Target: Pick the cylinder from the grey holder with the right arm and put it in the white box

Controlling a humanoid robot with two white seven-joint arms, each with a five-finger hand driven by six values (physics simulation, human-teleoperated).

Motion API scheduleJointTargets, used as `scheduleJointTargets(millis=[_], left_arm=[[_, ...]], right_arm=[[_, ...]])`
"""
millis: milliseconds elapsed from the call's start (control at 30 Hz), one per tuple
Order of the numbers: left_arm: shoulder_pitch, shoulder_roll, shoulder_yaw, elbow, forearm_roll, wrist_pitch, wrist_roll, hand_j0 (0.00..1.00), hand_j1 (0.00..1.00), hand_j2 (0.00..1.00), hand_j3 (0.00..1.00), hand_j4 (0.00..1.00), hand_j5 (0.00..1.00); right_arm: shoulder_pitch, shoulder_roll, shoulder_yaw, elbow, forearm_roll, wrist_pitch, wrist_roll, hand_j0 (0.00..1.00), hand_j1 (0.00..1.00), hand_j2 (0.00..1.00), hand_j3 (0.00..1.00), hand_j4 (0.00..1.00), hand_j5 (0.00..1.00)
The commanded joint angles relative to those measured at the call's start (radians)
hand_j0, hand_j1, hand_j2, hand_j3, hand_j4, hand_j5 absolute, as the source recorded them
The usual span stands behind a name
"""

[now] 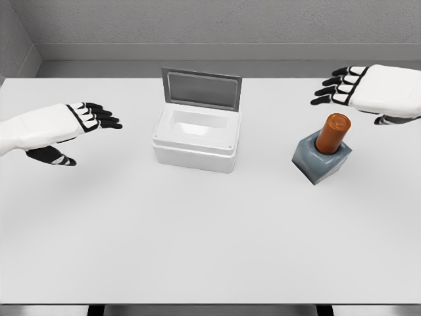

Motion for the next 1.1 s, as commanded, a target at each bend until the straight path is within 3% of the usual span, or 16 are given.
scheduleJointTargets(millis=[0, 100, 200, 400, 600, 767, 1067], left_arm=[[0.000, 0.001, 0.001, 0.002, 0.006, 0.001, -0.001, 1.00, 1.00, 1.00, 1.00, 1.00, 1.00], [0.000, 0.001, -0.001, 0.001, 0.006, 0.001, -0.001, 1.00, 1.00, 1.00, 1.00, 1.00, 1.00], [0.000, 0.001, -0.001, -0.001, 0.006, 0.001, -0.001, 1.00, 1.00, 1.00, 1.00, 1.00, 1.00], [0.005, -0.002, -0.011, -0.001, 0.002, 0.001, -0.002, 1.00, 1.00, 1.00, 1.00, 1.00, 1.00], [0.005, -0.011, -0.030, 0.010, 0.000, 0.001, -0.002, 1.00, 1.00, 1.00, 1.00, 1.00, 1.00], [0.005, -0.013, -0.033, 0.030, 0.000, 0.001, -0.002, 1.00, 1.00, 1.00, 1.00, 1.00, 1.00], [0.005, -0.014, -0.042, 0.030, 0.000, 0.001, -0.002, 1.00, 1.00, 1.00, 1.00, 1.00, 1.00]], right_arm=[[-0.005, 0.000, 0.002, -0.002, -0.003, 0.003, 0.000, 1.00, 1.00, 1.00, 1.00, 1.00, 1.00], [-0.018, 0.000, 0.003, 0.000, -0.005, 0.003, 0.000, 1.00, 1.00, 1.00, 1.00, 1.00, 1.00], [-0.012, -0.049, 0.010, 0.004, -0.036, 0.003, 0.000, 1.00, 1.00, 1.00, 1.00, 1.00, 1.00], [-0.018, -0.049, 0.043, 0.000, -0.042, 0.003, 0.000, 1.00, 1.00, 1.00, 1.00, 1.00, 1.00], [-0.020, -0.043, 0.146, 0.000, -0.042, 0.003, 0.000, 1.00, 1.00, 1.00, 1.00, 1.00, 1.00], [-0.034, -0.011, 0.146, 0.013, -0.042, 0.003, 0.000, 1.00, 1.00, 1.00, 1.00, 1.00, 1.00], [-0.052, 0.049, 0.161, 0.105, -0.026, 0.003, 0.000, 1.00, 1.00, 1.00, 1.00, 1.00, 1.00]])
